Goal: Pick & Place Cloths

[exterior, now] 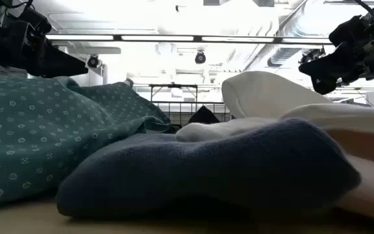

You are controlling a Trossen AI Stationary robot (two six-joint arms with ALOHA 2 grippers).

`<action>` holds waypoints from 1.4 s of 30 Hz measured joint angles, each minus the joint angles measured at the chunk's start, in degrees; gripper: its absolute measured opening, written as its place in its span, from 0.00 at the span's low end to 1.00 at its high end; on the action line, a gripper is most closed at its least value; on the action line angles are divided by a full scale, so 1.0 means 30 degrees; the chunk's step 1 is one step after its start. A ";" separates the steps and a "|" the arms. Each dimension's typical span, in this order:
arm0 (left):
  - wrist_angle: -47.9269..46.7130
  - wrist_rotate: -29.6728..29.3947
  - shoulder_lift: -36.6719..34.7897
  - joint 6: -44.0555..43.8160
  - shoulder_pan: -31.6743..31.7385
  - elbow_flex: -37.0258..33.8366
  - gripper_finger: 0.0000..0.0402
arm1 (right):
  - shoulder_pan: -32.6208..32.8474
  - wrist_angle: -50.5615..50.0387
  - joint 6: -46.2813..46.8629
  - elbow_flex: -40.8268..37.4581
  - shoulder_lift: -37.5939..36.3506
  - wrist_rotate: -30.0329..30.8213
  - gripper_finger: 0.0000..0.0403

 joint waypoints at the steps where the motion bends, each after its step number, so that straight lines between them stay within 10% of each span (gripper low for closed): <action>1: -0.0001 0.0000 0.0000 -0.0004 0.0000 0.0000 0.45 | 0.0006 0.0001 0.0000 0.0001 0.0000 0.0000 0.01; 42: 0.0257 -0.0342 -0.0007 0.2031 0.0000 -0.0029 0.45 | 0.0001 0.0007 0.0000 0.0000 0.0000 0.0000 0.01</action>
